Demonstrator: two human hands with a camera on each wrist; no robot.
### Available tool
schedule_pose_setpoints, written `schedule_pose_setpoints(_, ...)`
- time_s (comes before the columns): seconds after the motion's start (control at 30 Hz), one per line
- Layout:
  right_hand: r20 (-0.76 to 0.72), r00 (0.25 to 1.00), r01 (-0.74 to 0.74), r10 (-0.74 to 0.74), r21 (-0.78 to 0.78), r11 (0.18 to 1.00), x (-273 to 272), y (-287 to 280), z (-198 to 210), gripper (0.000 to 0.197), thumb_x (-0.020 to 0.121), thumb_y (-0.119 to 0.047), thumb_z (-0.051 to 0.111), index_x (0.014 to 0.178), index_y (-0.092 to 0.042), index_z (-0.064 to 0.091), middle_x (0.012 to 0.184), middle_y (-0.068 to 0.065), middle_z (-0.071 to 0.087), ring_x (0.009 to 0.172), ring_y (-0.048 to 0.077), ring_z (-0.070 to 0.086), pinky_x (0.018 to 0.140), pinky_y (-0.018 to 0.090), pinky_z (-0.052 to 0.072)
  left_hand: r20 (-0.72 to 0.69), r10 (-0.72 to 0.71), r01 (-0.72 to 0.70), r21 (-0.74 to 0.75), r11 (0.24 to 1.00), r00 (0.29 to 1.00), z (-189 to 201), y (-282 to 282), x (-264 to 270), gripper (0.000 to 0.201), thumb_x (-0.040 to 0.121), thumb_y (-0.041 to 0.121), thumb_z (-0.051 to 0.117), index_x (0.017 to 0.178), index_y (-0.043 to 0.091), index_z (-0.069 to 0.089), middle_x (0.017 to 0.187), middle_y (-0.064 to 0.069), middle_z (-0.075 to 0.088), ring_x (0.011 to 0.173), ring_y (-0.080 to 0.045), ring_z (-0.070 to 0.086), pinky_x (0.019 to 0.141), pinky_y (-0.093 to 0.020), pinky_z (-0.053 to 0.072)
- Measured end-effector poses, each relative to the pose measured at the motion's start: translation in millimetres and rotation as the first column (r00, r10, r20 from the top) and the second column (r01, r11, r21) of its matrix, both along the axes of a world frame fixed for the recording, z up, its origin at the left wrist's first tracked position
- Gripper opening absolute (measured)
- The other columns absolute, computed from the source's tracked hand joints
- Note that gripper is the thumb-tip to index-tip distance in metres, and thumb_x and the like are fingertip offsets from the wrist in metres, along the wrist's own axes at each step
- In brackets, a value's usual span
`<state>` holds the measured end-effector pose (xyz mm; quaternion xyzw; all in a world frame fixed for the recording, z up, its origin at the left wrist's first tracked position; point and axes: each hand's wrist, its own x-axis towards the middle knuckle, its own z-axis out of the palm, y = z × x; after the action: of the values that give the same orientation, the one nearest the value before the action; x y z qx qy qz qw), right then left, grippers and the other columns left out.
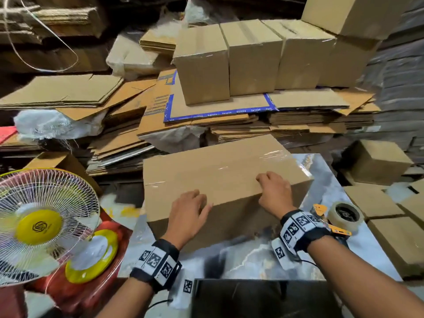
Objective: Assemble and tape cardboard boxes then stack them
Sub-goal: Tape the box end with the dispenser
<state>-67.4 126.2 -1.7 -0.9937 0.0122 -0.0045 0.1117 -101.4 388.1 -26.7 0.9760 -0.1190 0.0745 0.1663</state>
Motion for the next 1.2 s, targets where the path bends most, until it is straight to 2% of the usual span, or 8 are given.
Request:
schedule_pose_setpoints(0.2, -0.015, 1.000, 0.016, -0.015, 0.060, 0.998, -24, 43, -5, 0.059, 0.090, -0.038, 0.069, 0.142, -0.025, 0.046, 0.161, 0.013, 0.023, 0.148, 0.034, 0.019, 0.114, 0.055, 0.035, -0.056, 0.418, -0.413, -0.315, 0.854, 0.907, 9, 81, 38, 0.057, 0.094, 0.035, 0.065, 0.140, 0.005, 0.051, 0.143, -0.024, 0.048, 0.135, -0.041, 0.042, 0.107, -0.049, 0.039)
schedule_pose_setpoints(0.3, -0.023, 1.000, -0.015, 0.018, 0.127, 0.992, -30, 69, -11, 0.064, 0.088, -0.043, 0.073, 0.143, -0.023, 0.047, 0.160, 0.013, 0.023, 0.147, 0.034, 0.018, 0.112, 0.053, 0.038, -0.316, 0.363, -0.480, -0.632, 0.609, 0.877, 1, 86, 37, 0.054, 0.099, 0.022, 0.061, 0.145, 0.007, 0.039, 0.128, -0.008, 0.056, 0.123, -0.030, 0.054, 0.093, -0.036, 0.041)
schedule_pose_setpoints(0.4, -0.035, 0.999, -0.006, 0.013, 0.174, 0.985, -24, 77, -10, 0.068, 0.085, -0.033, 0.079, 0.144, -0.022, 0.047, 0.163, 0.015, 0.019, 0.150, 0.034, 0.014, 0.116, 0.048, 0.033, -0.317, 0.339, -0.459, -0.706, 0.540, 0.886, -20, 71, 29, 0.038, 0.103, 0.024, 0.051, 0.140, 0.016, 0.047, 0.125, -0.004, 0.062, 0.117, -0.031, 0.059, 0.087, -0.034, 0.043)
schedule_pose_setpoints(0.57, 0.029, 0.980, 0.180, -0.195, 0.269, 0.946, -21, 46, -5, 0.064, 0.089, -0.008, 0.072, 0.146, -0.018, 0.046, 0.163, 0.018, 0.017, 0.150, 0.037, 0.022, 0.113, 0.045, 0.036, -0.320, 0.228, -0.388, -0.824, 0.413, 0.920, -34, 33, -5, 0.039, 0.102, 0.024, 0.056, 0.137, 0.017, 0.040, 0.134, -0.004, 0.056, 0.119, -0.022, 0.057, 0.102, -0.043, 0.048)
schedule_pose_setpoints(0.77, -0.013, 0.952, 0.266, -0.307, 0.536, 0.801, -53, 37, -18, 0.056, 0.096, -0.036, 0.065, 0.143, -0.014, 0.045, 0.142, 0.015, 0.050, 0.125, 0.032, 0.052, 0.097, 0.041, 0.044, -0.226, 0.458, -0.426, -0.813, 0.397, 0.860, -18, 48, 27, 0.057, 0.101, 0.029, 0.056, 0.149, 0.005, 0.036, 0.151, -0.014, 0.039, 0.139, -0.031, 0.038, 0.115, -0.052, 0.035)
schedule_pose_setpoints(0.87, -0.146, 0.958, 0.281, -0.245, 0.636, 0.719, -69, 54, -26, 0.072, 0.096, -0.048, 0.061, 0.153, -0.015, 0.031, 0.144, 0.013, 0.050, 0.127, 0.032, 0.053, 0.103, 0.043, 0.045, -0.223, 0.411, -0.407, -0.800, 0.441, 0.884, -2, 64, 64, 0.058, 0.101, 0.033, 0.059, 0.149, 0.007, 0.041, 0.150, -0.013, 0.046, 0.138, -0.029, 0.043, 0.115, -0.043, 0.036)
schedule_pose_setpoints(1.03, -0.208, 0.958, 0.282, -0.199, 0.810, 0.514, -70, 73, -47, 0.113, 0.067, -0.072, 0.068, 0.157, -0.026, 0.017, 0.150, -0.001, 0.049, 0.136, 0.024, 0.050, 0.113, 0.049, 0.043, -0.229, 0.326, -0.392, -0.665, 0.636, 0.917, -14, 56, 73, 0.039, 0.095, 0.035, 0.068, 0.120, 0.007, 0.060, 0.123, -0.014, 0.063, 0.117, -0.031, 0.056, 0.094, -0.036, 0.042)
schedule_pose_setpoints(1.2, -0.149, 0.934, 0.310, -0.323, 0.789, 0.531, -65, 36, -42, 0.108, 0.062, -0.064, 0.063, 0.155, -0.031, 0.019, 0.152, -0.002, 0.047, 0.135, 0.024, 0.050, 0.111, 0.049, 0.044, -0.169, 0.334, -0.370, -0.544, 0.753, 0.927, -23, 26, 33, 0.034, 0.091, 0.039, 0.069, 0.109, 0.013, 0.056, 0.108, -0.010, 0.063, 0.101, -0.031, 0.059, 0.076, -0.035, 0.039)
